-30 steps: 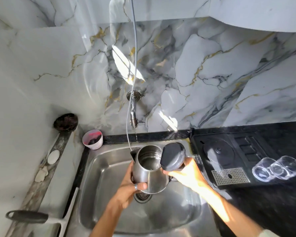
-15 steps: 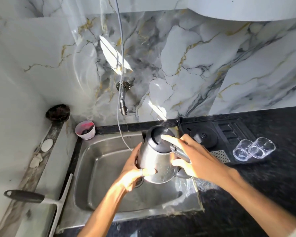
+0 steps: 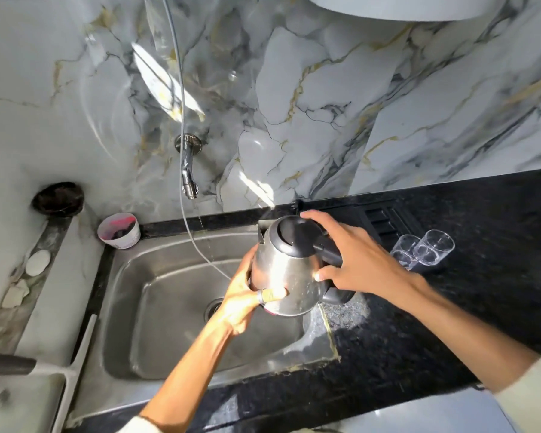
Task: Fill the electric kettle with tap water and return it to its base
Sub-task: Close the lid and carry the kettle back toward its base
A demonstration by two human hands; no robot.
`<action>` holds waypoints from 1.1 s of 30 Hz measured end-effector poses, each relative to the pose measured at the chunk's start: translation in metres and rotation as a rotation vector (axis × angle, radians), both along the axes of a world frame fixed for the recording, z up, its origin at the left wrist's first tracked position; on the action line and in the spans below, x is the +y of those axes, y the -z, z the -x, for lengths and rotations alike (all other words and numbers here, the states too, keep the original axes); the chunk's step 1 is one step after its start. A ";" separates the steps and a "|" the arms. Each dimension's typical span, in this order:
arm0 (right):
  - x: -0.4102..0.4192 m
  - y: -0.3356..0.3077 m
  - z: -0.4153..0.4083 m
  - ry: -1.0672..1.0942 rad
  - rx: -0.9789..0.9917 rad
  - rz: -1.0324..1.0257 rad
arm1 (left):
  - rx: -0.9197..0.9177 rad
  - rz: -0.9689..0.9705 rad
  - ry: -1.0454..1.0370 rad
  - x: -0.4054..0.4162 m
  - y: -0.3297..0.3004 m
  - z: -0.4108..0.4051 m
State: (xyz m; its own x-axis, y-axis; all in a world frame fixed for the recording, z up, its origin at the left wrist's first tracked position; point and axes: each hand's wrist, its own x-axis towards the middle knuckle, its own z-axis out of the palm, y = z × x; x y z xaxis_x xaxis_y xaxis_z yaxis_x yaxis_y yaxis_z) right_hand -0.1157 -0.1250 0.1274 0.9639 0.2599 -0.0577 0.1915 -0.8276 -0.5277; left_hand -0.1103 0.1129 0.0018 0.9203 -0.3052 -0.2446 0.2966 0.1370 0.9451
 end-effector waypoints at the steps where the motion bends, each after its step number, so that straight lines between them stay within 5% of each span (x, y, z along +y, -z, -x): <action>1: -0.009 0.002 -0.002 0.044 -0.026 -0.049 | 0.003 0.029 -0.005 -0.008 0.004 0.001; 9: -0.091 0.020 -0.042 0.370 -0.042 -0.318 | 0.023 0.124 -0.011 -0.098 0.001 -0.043; 13: -0.131 0.034 -0.086 0.479 -0.089 -0.437 | -0.020 -0.021 0.132 -0.131 -0.011 -0.102; 21: -0.182 0.079 -0.145 0.465 -0.136 -0.502 | -0.008 -0.106 0.179 -0.183 0.003 -0.180; 33: -0.214 0.130 -0.171 0.396 0.013 -0.504 | -0.036 -0.237 0.196 -0.208 0.043 -0.184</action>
